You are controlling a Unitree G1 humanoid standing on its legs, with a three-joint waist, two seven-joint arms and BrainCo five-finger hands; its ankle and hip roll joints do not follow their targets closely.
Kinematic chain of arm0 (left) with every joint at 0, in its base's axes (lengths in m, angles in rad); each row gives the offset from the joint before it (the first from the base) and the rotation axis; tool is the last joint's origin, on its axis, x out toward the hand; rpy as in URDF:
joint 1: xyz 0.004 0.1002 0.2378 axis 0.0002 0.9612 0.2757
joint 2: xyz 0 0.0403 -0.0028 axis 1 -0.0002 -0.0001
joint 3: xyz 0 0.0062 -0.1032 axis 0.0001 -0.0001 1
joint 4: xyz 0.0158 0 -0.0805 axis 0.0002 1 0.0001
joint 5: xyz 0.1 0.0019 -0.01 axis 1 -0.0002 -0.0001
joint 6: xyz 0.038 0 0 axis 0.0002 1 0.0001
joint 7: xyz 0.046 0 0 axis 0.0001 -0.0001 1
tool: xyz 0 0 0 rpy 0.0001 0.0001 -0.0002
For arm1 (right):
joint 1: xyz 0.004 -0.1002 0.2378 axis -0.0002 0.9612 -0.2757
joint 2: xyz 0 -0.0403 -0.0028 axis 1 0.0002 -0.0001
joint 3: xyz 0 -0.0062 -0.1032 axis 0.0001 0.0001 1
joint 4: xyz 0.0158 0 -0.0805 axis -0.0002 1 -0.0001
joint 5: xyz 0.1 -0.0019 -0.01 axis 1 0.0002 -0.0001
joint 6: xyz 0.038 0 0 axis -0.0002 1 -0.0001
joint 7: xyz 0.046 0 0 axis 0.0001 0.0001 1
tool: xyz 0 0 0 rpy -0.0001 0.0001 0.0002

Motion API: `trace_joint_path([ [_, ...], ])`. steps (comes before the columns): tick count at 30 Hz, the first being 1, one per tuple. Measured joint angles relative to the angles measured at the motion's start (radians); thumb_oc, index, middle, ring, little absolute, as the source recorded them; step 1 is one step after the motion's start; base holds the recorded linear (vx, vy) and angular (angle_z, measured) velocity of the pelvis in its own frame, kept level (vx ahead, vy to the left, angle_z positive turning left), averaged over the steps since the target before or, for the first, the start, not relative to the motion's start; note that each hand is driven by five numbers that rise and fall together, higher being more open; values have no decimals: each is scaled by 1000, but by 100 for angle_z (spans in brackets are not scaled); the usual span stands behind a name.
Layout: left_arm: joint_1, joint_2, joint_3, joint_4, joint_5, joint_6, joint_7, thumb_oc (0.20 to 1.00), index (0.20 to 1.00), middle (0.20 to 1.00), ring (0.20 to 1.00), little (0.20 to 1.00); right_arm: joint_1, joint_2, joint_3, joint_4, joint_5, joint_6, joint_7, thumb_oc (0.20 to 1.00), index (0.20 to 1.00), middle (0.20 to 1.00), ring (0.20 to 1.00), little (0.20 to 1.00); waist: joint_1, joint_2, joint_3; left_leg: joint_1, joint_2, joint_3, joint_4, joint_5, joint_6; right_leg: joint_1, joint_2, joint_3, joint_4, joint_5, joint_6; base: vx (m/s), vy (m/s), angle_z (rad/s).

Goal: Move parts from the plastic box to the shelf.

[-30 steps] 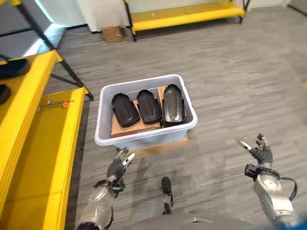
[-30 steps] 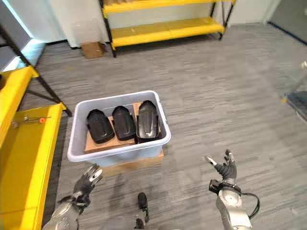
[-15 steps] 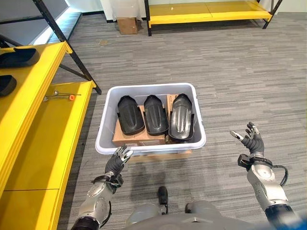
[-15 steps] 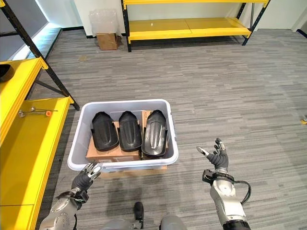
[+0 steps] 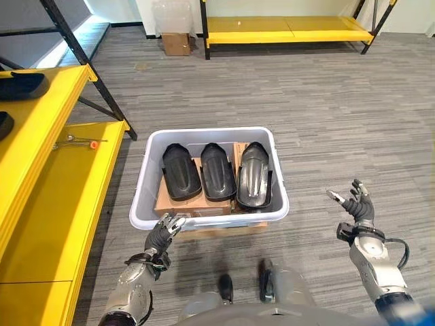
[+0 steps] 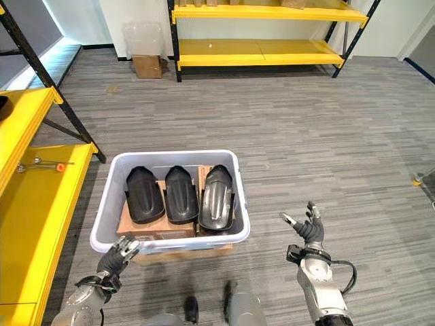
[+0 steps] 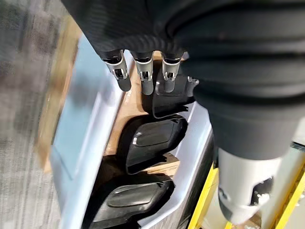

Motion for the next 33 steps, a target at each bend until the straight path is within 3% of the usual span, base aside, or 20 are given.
trace_joint_path([
  [2,16,8,1,-4,0,-1,10,1000,1000,1000,1000,1000,-2,3,-2,0,0,2,0,1000,1000,1000,1000,1000,12,-19,-8,5,12,0,0,-13,-30,144,3,-21,-154,40,6,29,-209,-13],
  [3,19,2,4,0,0,2,16,1000,1000,1000,1000,1000,-10,5,-3,10,0,3,0,1000,1000,1000,1000,1000,14,-21,-8,7,12,1,2,-18,-46,186,14,-8,-232,57,-58,11,-121,-9],
  [4,21,-10,1,-8,0,4,14,1000,1000,1000,1000,1000,-15,3,-4,13,0,7,-3,1000,1000,1000,1000,1000,8,-2,-3,10,33,5,1,-18,-59,217,41,-9,-287,87,-72,9,-153,-12],
  [8,12,-17,16,-7,-1,8,14,1000,1000,1000,1000,1000,-13,3,-1,13,0,23,-19,1000,1000,1000,1000,1000,4,16,-4,33,86,17,-8,-23,-105,250,104,-14,-331,93,-83,-14,-193,-13],
  [16,-33,-17,19,-29,-70,13,17,1000,1000,1000,1000,1000,-21,-6,-7,8,-2,23,-26,1000,1000,1000,1000,1000,-6,40,84,-55,99,18,65,-22,-128,145,106,-17,-201,46,-102,-111,-176,0],
  [19,-40,-27,20,-90,-136,9,19,1000,1000,1000,1000,1000,-17,-37,-13,-56,-51,23,-23,1000,1000,1000,1000,1000,-16,70,130,-126,89,8,140,-34,-131,78,76,-29,-111,14,-115,-136,-76,20],
  [20,-40,-45,22,-121,-158,6,22,1000,1000,1000,1000,1000,-15,-51,-13,-90,-80,22,-18,1000,1000,1000,1000,1000,-21,76,149,-146,79,0,186,-52,-125,55,54,-27,-64,-9,-139,-25,3,19],
  [21,-35,-59,22,-143,-158,6,26,1000,1000,1000,1000,1000,-11,-52,-13,-95,-83,22,-15,1000,1000,1000,1000,1000,-25,78,156,-146,87,-1,206,-68,-125,54,51,-26,-33,-27,-142,6,225,37],
  [22,-27,-85,21,-182,-157,8,35,1000,1000,1000,1000,1000,14,-52,-14,-122,-94,22,-2,1000,1000,1000,1000,1000,-42,52,155,-141,131,78,278,-115,-114,63,30,-31,-12,-54,-169,24,392,24],
  [23,-25,-83,20,-191,-157,11,36,1000,1000,1000,1000,1000,9,-52,-14,-123,-100,22,4,1000,1000,1000,1000,1000,-49,45,158,-145,165,90,319,-116,-115,67,28,-30,-13,-54,-170,16,623,16],
  [24,-31,-81,20,-181,-158,15,36,1000,1000,1000,1000,1000,-3,-54,-14,-120,-101,22,6,1000,1000,1000,1000,1000,-57,26,144,-133,267,12,337,-86,-171,52,29,-18,18,-70,-155,-3,635,-28],
  [25,-46,-84,17,-167,-158,14,35,1000,1000,1000,1000,1000,-22,-62,-13,-119,-101,22,6,1000,1000,1000,1000,1000,-56,12,135,-105,330,-24,304,-69,-189,25,19,18,59,-77,-143,10,720,-43],
  [26,-52,-90,15,-143,-158,14,35,1000,1000,1000,1000,1000,-40,-73,-11,-115,-101,22,6,1000,1000,1000,1000,1000,-59,19,131,-96,353,-63,297,-55,-210,11,15,33,72,-79,-122,4,612,-75],
  [27,-56,-92,15,-131,-155,14,37,1000,1000,1000,1000,1000,-78,-86,4,-102,-101,22,8,1000,1000,1000,1000,1000,-58,18,121,-69,337,-102,284,-61,-212,-27,9,86,104,-75,-118,-10,532,-92],
  [28,-46,-94,1,-123,-150,14,36,1000,1000,1000,1000,1000,-99,-101,3,-95,-101,23,18,1000,1000,1000,1000,1000,-55,40,112,-49,317,-76,264,-72,-211,-46,0,116,115,-70,-110,-42,422,-81],
  [31,-56,-95,-63,-126,-145,4,36,1000,1000,1000,1000,1000,-59,-149,-32,-95,-101,27,24,1000,1000,1000,1000,1000,-77,116,71,-56,275,19,229,-74,-192,-44,-19,116,117,-60,-99,-32,351,-1],
  [33,-65,-85,-67,-130,-144,-9,40,1000,1000,1000,1000,1000,-43,-151,-32,-95,-121,26,21,1000,1000,1000,1000,1000,-76,117,63,-60,233,51,233,-137,-207,-42,-70,118,107,-41,-61,-22,243,21],
])
